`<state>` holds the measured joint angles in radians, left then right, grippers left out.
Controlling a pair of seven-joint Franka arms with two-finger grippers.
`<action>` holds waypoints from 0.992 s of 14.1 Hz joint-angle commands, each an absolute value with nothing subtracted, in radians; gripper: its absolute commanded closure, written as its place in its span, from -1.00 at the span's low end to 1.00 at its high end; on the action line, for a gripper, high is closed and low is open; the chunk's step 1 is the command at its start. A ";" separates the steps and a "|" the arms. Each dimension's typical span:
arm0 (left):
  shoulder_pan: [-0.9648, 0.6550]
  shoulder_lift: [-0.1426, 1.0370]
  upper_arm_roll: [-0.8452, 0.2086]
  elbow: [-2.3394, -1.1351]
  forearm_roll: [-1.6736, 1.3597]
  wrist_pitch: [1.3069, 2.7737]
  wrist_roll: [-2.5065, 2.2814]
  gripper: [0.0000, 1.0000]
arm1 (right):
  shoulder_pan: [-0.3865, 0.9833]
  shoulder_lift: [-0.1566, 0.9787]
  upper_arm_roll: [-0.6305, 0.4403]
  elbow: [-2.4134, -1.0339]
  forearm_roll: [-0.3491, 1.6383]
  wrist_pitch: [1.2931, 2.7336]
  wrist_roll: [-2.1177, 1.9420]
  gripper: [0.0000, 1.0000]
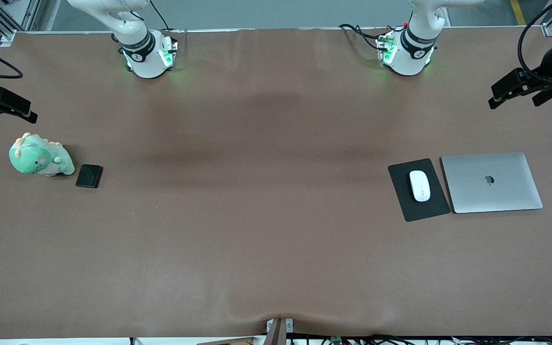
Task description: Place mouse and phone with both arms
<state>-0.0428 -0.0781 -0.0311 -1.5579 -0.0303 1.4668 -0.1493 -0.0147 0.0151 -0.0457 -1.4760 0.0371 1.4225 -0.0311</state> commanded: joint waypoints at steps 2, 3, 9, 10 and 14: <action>0.011 -0.107 -0.077 -1.585 -0.043 1.473 -0.141 -1.00 | -0.018 -0.011 -0.045 -1.500 0.020 1.425 -0.046 -1.00; 0.017 -0.109 -0.090 -1.585 -0.035 1.473 -0.141 -1.00 | -0.014 -0.011 -0.043 -1.499 0.021 1.424 -0.040 -1.00; 0.095 -0.109 -0.187 -1.578 0.001 1.463 -0.138 -1.00 | -0.014 -0.012 -0.040 -1.486 0.020 1.399 -0.037 -1.00; 0.116 -0.109 -0.204 -1.578 0.002 1.463 -0.138 -1.00 | -0.014 -0.012 -0.040 -1.485 0.014 1.399 -0.038 -1.00; 0.141 -0.109 -0.230 -1.575 0.002 1.463 -0.140 -1.00 | -0.012 -0.008 -0.040 -1.485 0.003 1.407 -0.035 -1.00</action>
